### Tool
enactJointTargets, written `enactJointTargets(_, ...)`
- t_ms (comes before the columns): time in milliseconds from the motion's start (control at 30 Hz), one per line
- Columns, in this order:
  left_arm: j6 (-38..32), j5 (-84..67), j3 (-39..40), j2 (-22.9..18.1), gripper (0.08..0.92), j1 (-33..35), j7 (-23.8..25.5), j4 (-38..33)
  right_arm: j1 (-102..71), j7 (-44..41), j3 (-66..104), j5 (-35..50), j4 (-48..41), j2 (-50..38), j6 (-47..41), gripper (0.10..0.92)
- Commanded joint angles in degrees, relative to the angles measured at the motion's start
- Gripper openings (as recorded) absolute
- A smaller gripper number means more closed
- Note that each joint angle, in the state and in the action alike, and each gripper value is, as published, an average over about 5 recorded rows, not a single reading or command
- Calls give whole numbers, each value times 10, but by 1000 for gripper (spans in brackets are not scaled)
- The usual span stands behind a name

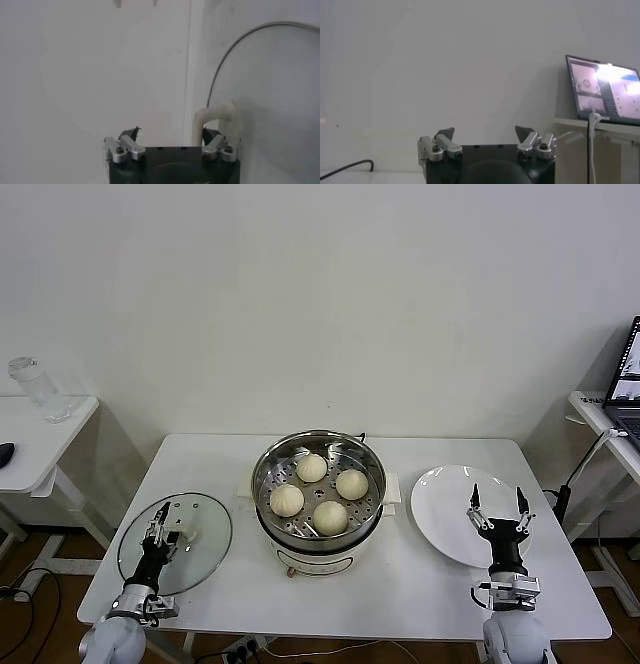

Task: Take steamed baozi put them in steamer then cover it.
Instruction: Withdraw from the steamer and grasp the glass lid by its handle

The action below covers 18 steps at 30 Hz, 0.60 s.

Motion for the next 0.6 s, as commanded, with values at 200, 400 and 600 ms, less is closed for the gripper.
enactJointTargets(200,-7,-7,-2,-1,505,-6,13,17,9,-1,3,0,-1,-3,0,823)
enactJointTargets(400,-13,-17,-3,-1,331,-6,14,21,14,-1,3,-1,1,-5,0,823)
enactJointTargets(600,-25,-42,-10,-1,202,-4,6,9,15,-3,-1,-5,-3,0,1,823)
